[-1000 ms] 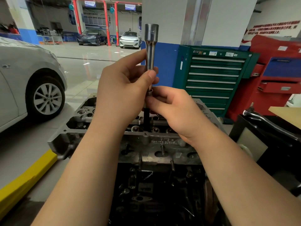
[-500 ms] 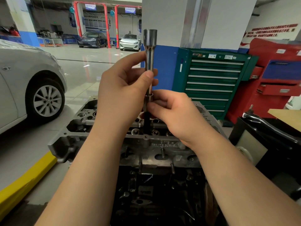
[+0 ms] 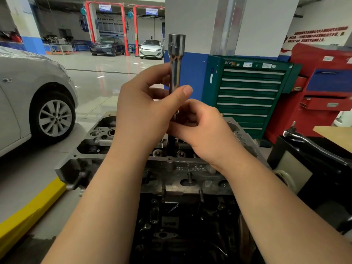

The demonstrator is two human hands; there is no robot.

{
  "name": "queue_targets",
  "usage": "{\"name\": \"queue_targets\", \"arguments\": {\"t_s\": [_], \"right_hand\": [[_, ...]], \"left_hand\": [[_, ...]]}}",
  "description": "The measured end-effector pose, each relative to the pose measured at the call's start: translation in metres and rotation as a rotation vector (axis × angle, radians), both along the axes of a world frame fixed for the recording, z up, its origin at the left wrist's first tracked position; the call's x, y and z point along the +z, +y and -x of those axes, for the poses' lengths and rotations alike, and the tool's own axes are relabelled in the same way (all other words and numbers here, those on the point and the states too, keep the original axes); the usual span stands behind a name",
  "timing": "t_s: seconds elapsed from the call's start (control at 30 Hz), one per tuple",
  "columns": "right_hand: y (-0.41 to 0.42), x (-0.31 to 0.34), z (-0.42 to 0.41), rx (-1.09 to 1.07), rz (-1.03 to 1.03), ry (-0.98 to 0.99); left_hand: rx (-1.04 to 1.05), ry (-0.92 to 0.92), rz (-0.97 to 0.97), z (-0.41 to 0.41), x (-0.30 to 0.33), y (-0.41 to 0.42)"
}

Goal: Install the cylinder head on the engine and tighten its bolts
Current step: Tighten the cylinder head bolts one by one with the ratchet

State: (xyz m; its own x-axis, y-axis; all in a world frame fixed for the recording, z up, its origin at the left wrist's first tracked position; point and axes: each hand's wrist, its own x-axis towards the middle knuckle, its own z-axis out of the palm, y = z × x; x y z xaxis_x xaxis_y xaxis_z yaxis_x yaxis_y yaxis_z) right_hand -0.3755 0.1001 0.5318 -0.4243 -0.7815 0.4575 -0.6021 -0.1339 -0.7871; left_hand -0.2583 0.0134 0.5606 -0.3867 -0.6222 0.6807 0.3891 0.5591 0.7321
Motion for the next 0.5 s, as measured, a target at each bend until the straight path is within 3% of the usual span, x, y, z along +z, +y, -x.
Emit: {"name": "queue_targets", "arguments": {"t_s": [0.2,0.4,0.5], "right_hand": [[0.0007,0.0001,0.0010,0.149,0.027,-0.093],[-0.0028,-0.0013,0.0049,0.050,0.000,-0.054],[-0.0040,-0.0019,0.0054,0.146,0.022,-0.128]], "left_hand": [[-0.026,0.002,-0.033,-0.0019,-0.0007,-0.0049],[0.026,-0.040,0.009,-0.0006,0.0002,-0.0029],[0.019,-0.047,0.009,-0.0021,-0.0004,-0.0065]]}}
